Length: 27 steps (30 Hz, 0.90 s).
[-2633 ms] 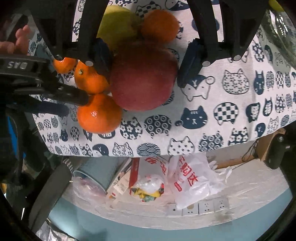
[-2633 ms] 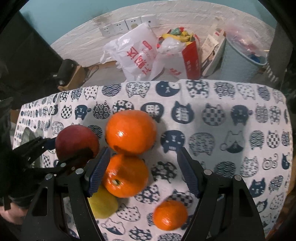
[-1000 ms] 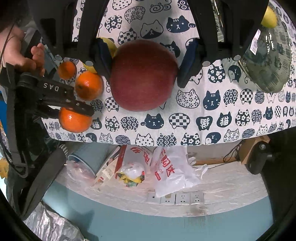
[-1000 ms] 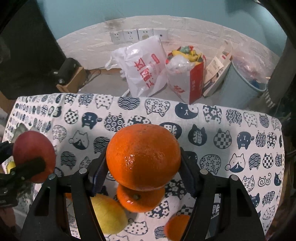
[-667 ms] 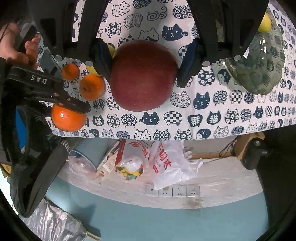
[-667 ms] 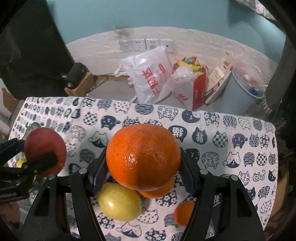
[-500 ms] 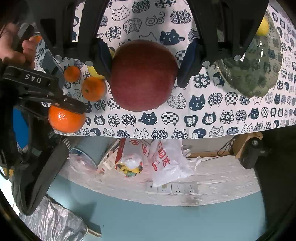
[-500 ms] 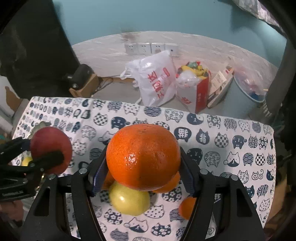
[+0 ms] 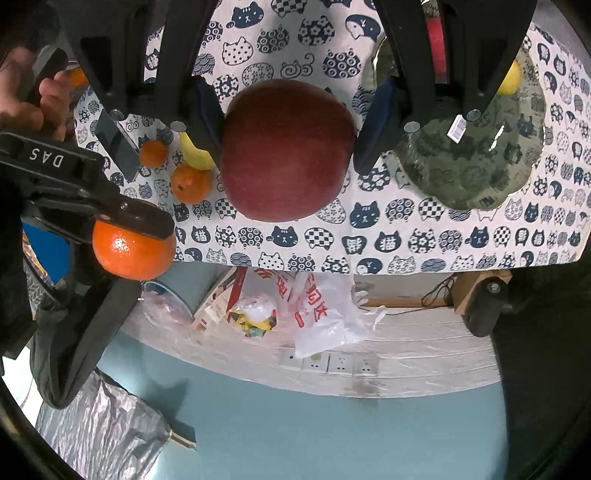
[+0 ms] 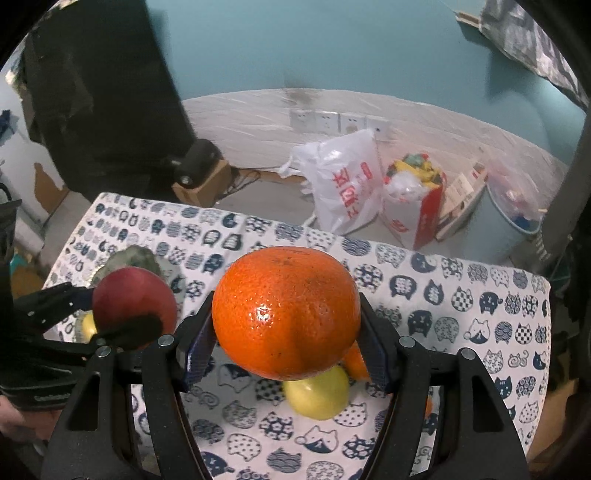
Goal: Organize fruits
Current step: 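Carry the apple in the left tool and orange in the right tool to the glass bowl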
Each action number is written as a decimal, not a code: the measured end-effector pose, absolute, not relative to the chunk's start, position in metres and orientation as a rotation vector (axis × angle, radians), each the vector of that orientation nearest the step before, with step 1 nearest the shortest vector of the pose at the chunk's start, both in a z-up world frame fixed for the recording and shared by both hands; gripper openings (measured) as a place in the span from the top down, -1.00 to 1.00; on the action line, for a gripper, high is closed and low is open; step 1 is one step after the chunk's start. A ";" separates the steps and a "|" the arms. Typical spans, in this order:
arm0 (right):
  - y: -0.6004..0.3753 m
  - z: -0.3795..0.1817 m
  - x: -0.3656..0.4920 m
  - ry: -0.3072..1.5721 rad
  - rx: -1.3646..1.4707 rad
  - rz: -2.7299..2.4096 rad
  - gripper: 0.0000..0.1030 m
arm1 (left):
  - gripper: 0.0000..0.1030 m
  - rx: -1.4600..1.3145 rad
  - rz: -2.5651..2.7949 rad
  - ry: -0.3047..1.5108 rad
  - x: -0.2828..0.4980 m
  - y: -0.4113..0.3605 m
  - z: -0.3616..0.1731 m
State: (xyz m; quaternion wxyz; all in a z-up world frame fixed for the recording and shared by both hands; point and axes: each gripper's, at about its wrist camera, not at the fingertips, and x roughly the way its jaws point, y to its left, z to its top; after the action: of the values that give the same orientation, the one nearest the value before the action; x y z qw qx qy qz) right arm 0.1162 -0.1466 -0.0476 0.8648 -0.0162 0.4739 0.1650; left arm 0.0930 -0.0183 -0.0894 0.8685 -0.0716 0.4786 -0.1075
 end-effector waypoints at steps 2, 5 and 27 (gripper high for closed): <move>-0.139 -0.043 0.113 0.985 -0.039 0.363 -0.34 | -0.31 -0.153 -0.219 0.997 0.088 -0.013 -0.088; -0.127 -0.037 0.110 0.974 -0.048 0.384 -0.34 | -0.31 -0.149 -0.207 0.990 0.081 -0.005 -0.085; -0.040 -0.035 0.096 0.973 -0.124 0.530 -0.34 | -0.31 -0.228 -0.065 0.973 0.050 0.084 -0.091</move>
State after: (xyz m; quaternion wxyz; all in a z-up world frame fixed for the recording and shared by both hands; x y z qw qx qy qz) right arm 0.0964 -0.0400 -0.0353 0.8484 -0.0589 0.4619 0.2517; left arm 0.0499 0.0835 -0.0905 0.8773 -0.1094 0.4662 -0.0310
